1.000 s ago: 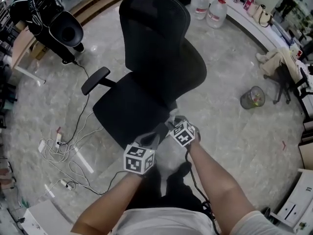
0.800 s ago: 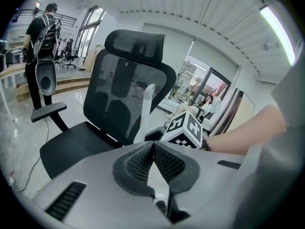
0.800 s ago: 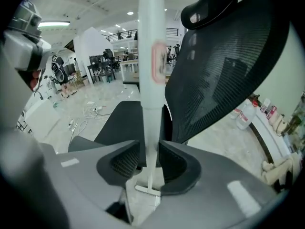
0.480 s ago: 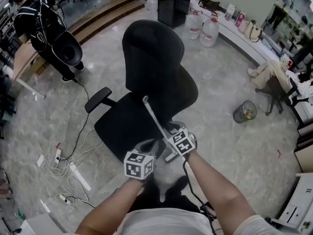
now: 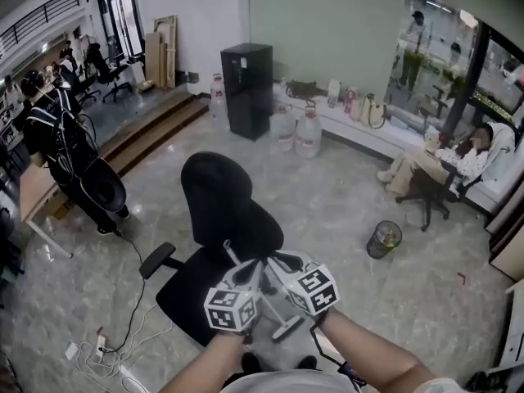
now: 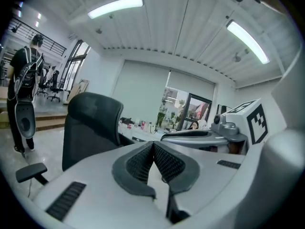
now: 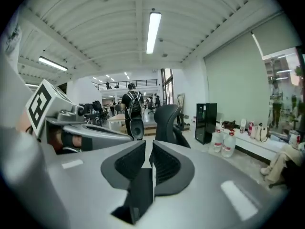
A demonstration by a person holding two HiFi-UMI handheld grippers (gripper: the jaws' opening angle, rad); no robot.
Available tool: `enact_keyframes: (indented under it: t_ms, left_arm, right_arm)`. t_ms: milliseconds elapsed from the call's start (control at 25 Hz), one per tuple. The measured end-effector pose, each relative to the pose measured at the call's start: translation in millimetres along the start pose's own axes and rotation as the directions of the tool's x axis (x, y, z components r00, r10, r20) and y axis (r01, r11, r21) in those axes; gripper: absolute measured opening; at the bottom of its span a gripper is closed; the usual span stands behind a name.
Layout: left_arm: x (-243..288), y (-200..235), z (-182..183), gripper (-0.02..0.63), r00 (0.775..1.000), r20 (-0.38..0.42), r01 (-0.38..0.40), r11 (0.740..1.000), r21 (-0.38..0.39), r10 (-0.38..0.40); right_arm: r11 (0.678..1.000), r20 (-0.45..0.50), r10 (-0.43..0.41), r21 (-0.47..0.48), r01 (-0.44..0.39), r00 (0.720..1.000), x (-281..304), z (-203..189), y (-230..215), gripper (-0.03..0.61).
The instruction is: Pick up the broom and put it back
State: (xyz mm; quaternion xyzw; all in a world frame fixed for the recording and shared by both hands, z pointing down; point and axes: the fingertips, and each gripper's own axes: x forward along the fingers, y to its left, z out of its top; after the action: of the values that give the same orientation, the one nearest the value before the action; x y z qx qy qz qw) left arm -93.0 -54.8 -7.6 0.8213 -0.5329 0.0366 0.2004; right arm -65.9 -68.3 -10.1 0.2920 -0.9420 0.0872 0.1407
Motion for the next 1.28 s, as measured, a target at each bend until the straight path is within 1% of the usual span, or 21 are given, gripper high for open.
enact_keyframes:
  t_ms: [120, 240, 360, 600, 880, 1280]
  left_arm:
    - [6, -43, 43, 0.008, 0.998, 0.066, 0.017, 0.997, 0.074, -0.022]
    - [13, -82, 68, 0.008, 0.995, 0.096, 0.022, 0.993, 0.119, -0.033]
    - [26, -115, 79, 0.007, 0.994, 0.106, 0.028, 0.992, 0.122, -0.041]
    - [39, -166, 84, 0.006, 0.991, 0.114, 0.049, 0.987, 0.151, -0.066]
    - [48, -194, 84, 0.008, 0.991, 0.108, 0.062, 0.984, 0.166, -0.081]
    - [53, -203, 77, 0.008, 0.993, 0.094, 0.057, 0.984, 0.166, -0.073]
  right_arm:
    - [0.999, 0.050, -0.035, -0.001, 0.035, 0.998, -47, 39, -14, 0.041]
    - [0.998, 0.091, -0.063, -0.016, 0.065, 0.994, -89, 65, -28, 0.023]
    - [0.996, 0.119, -0.079, -0.030, 0.083, 0.990, -124, 79, -47, 0.003]
    - [0.996, 0.125, -0.081, -0.019, 0.084, 0.989, -163, 78, -64, 0.002]
    - [0.997, 0.129, -0.078, 0.006, 0.078, 0.989, -183, 71, -73, 0.002]
    - [0.998, 0.136, -0.066, 0.033, 0.062, 0.989, -191, 68, -78, 0.002]
